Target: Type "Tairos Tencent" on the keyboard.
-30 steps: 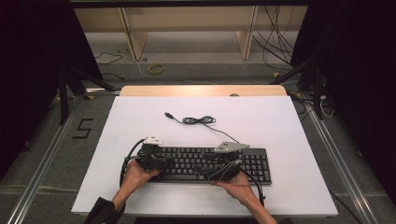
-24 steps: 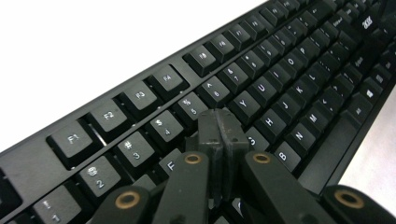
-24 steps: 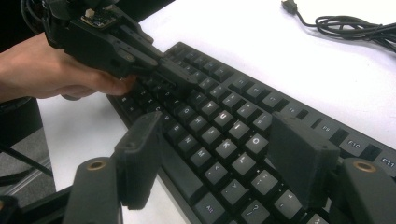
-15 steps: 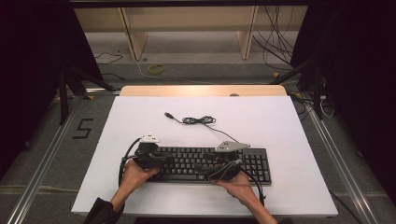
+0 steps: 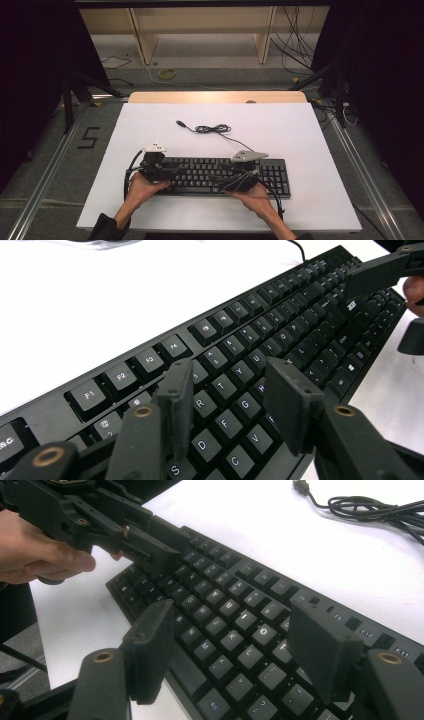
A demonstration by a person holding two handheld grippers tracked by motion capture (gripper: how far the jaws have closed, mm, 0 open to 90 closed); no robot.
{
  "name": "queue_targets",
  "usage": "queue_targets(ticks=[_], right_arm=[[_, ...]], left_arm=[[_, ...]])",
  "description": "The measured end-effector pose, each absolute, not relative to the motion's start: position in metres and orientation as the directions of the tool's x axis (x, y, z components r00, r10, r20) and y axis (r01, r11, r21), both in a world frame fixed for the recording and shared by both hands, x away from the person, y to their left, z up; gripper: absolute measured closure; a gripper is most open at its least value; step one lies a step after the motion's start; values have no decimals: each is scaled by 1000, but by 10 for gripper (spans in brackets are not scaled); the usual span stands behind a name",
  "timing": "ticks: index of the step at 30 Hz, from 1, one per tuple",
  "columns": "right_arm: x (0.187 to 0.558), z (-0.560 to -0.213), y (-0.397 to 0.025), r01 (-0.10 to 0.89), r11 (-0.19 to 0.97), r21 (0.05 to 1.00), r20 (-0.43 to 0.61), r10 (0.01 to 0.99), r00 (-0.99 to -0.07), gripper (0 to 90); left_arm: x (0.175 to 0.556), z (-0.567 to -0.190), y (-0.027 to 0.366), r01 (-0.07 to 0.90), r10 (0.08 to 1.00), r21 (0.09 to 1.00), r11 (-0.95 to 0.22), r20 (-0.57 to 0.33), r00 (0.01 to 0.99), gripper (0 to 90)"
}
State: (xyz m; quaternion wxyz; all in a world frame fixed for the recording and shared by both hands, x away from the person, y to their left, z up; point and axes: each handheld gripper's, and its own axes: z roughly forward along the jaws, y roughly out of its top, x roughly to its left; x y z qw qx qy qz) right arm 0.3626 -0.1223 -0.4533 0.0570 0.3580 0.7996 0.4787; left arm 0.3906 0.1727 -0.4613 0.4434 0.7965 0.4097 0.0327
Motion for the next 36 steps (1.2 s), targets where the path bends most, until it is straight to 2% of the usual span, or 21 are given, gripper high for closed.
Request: queue_targets(ticks=[9, 14, 29, 36], right_arm=[[367, -455, -122, 521, 287, 804, 246, 637, -731, 373], [371, -456, -122, 529, 292, 797, 235, 656, -717, 426], [380, -461, -112, 529, 339, 778, 197, 668, -718, 764], [384, -465, -106, 540, 367, 757, 190, 667, -721, 881]], left_arm=[[387, -458, 177, 613, 683, 754, -235, -320, 656, 421], [382, -457, 179, 599, 674, 769, -222, -322, 665, 385], [371, -453, 185, 564, 662, 800, -205, -311, 682, 338], [366, -453, 187, 552, 661, 810, -199, -305, 686, 316]])
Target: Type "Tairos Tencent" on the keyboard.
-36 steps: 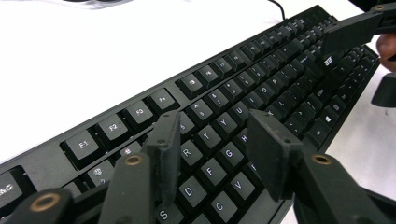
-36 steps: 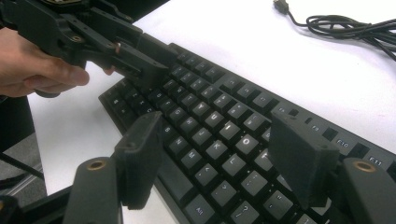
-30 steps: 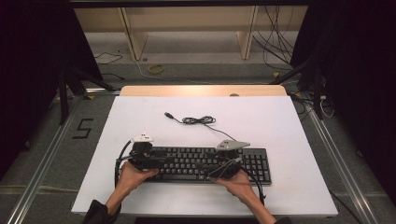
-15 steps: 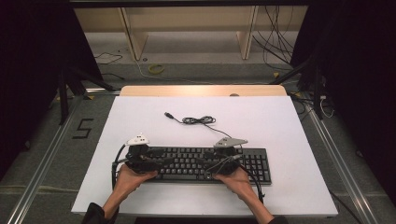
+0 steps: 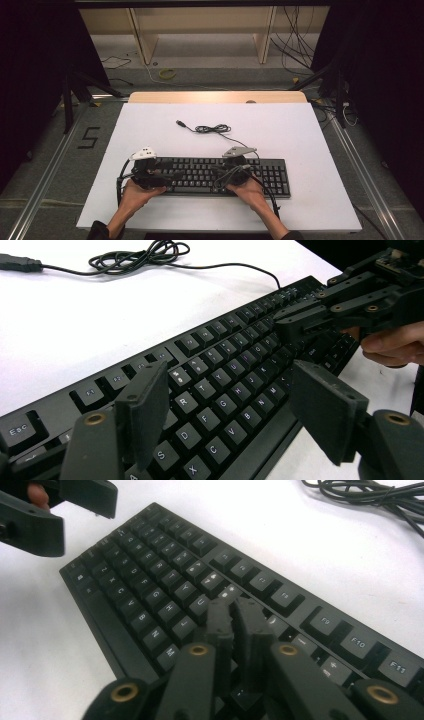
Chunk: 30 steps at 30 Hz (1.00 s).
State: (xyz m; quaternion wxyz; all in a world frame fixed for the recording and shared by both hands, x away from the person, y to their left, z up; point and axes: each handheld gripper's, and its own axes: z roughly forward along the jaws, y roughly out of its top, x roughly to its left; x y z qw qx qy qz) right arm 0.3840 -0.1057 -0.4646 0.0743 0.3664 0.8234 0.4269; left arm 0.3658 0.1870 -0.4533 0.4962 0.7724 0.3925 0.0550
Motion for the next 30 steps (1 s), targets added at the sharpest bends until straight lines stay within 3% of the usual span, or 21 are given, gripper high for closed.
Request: queue_targets(ticks=[30], right_arm=[[394, -479, -94, 567, 426, 705, 157, 686, -710, 900]], left_arm=[[356, -458, 196, 554, 669, 812, -182, -311, 675, 306]])
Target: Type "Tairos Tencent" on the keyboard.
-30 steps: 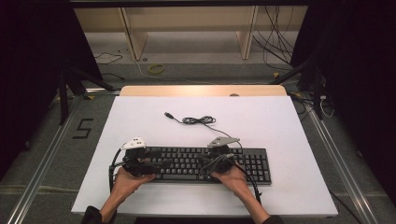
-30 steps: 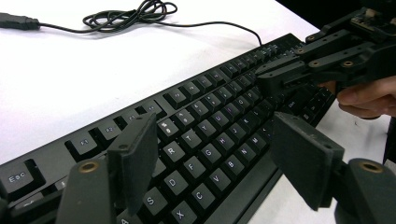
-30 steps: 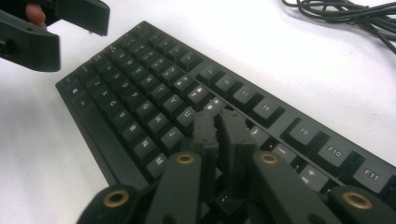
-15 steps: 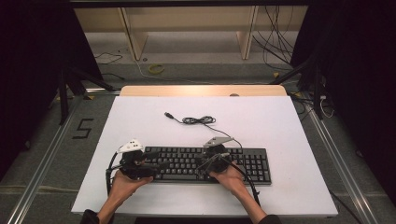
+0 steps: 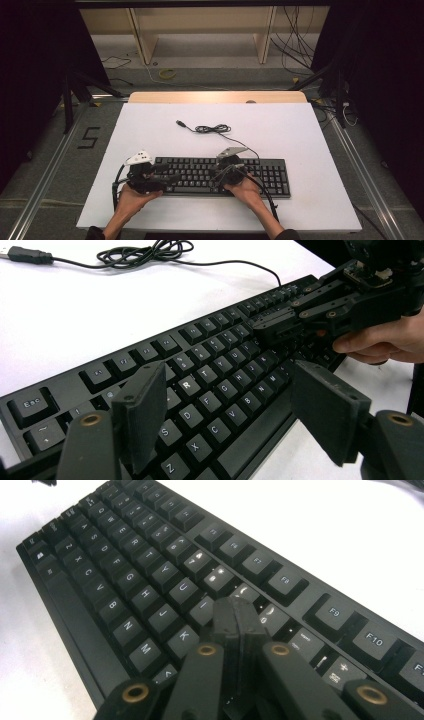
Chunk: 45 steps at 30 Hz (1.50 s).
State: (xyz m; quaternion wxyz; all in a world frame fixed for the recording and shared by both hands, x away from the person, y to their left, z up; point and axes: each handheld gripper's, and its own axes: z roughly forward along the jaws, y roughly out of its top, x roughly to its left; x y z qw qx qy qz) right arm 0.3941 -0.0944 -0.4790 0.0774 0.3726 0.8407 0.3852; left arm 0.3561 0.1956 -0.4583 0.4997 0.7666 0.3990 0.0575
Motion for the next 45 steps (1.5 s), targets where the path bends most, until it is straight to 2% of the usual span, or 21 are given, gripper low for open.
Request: queue_targets(ticks=[11, 20, 45], right_arm=[[389, -468, -100, 560, 367, 743, 189, 688, -701, 900], [380, -459, -108, 534, 337, 775, 214, 655, -725, 750], [371, -453, -112, 528, 325, 784, 238, 628, -741, 525]], left_arm=[[359, -460, 198, 561, 679, 807, -183, -309, 666, 307], [361, -460, 199, 567, 700, 800, -196, -291, 653, 321], [366, -462, 200, 594, 714, 773, -222, -286, 639, 345]])
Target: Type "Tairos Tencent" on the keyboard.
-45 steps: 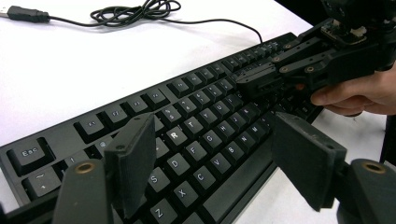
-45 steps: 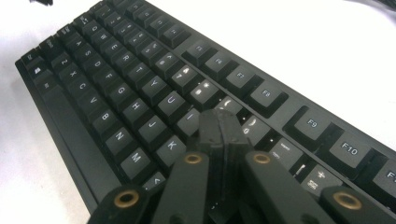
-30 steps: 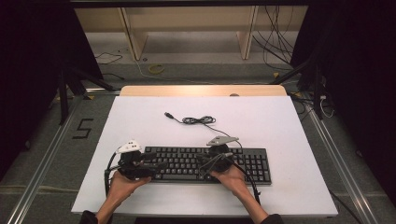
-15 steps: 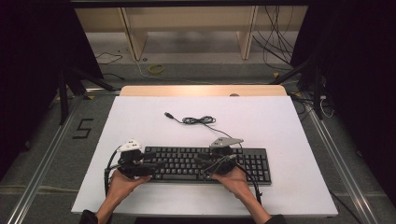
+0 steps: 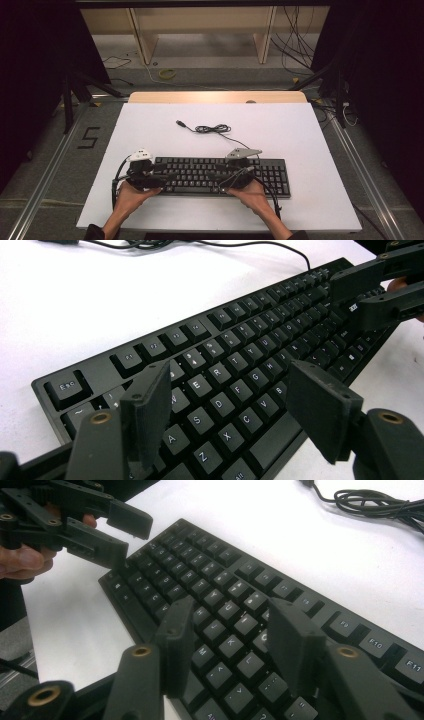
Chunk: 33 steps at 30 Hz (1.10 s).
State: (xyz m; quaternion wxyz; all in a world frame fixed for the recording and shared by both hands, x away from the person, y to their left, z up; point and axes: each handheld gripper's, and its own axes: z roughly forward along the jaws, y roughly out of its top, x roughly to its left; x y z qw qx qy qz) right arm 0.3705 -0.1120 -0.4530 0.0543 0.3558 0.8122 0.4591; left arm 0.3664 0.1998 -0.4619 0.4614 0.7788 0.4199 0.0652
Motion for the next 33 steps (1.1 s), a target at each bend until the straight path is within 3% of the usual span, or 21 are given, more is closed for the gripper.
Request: queue_targets(ticks=[20, 33], right_arm=[[365, -451, -121, 531, 314, 787, 240, 637, -733, 398], [359, -451, -129, 525, 298, 797, 242, 639, -730, 390]], left_arm=[[370, -462, 201, 604, 715, 761, -238, -284, 638, 362], [376, -461, 196, 623, 720, 725, -294, -261, 643, 533]])
